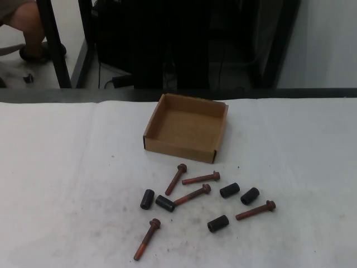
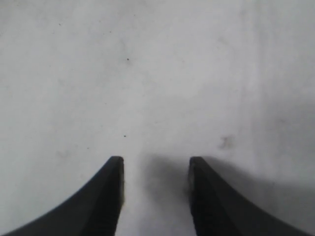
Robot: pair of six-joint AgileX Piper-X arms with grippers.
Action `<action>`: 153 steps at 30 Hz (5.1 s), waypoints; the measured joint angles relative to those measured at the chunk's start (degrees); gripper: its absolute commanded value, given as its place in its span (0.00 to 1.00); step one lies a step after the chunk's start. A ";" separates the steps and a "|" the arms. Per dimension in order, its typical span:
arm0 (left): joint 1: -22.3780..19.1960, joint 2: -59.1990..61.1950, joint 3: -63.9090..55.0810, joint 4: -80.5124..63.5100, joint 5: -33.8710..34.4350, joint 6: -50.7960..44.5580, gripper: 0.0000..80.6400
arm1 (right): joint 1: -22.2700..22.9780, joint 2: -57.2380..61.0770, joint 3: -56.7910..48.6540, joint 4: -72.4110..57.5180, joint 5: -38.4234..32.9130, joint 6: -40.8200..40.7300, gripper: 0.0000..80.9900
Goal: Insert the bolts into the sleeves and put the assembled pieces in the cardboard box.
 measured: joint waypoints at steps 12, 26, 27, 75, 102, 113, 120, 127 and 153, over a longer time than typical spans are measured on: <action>0.00 0.00 0.00 0.00 0.00 0.00 0.50 | 0.00 0.00 0.00 0.00 0.00 0.00 0.51; 0.00 0.00 -0.14 -15.83 1.21 -5.08 0.50 | -0.24 0.50 -10.21 0.58 -8.10 3.83 0.51; 0.00 0.00 -0.14 -14.83 1.10 -5.21 0.50 | -0.66 1.00 -11.83 0.96 -7.63 3.83 0.51; 0.00 0.00 -0.14 -10.69 0.61 -5.32 0.50 | -18.72 60.93 -50.25 9.01 -4.64 27.50 0.45; 0.00 0.00 -0.14 -14.09 3.13 -5.56 0.50 | -19.93 64.87 -50.42 2.42 -2.82 33.06 0.43; 0.00 0.00 -0.14 -14.09 4.62 -5.59 0.50 | -20.77 65.80 -50.99 2.12 -2.82 36.09 0.39; 0.00 0.00 -0.14 -14.09 4.96 -5.59 0.50 | -21.17 65.90 -51.01 2.15 -3.24 36.90 0.31; 0.00 0.00 -0.14 -15.00 4.96 -5.59 0.50 | -21.24 65.96 -51.01 3.21 -3.24 36.90 0.01; -0.48 12.88 -13.51 -7.79 3.66 6.54 0.49 | -21.92 45.24 -51.96 8.06 -7.58 -3.52 0.00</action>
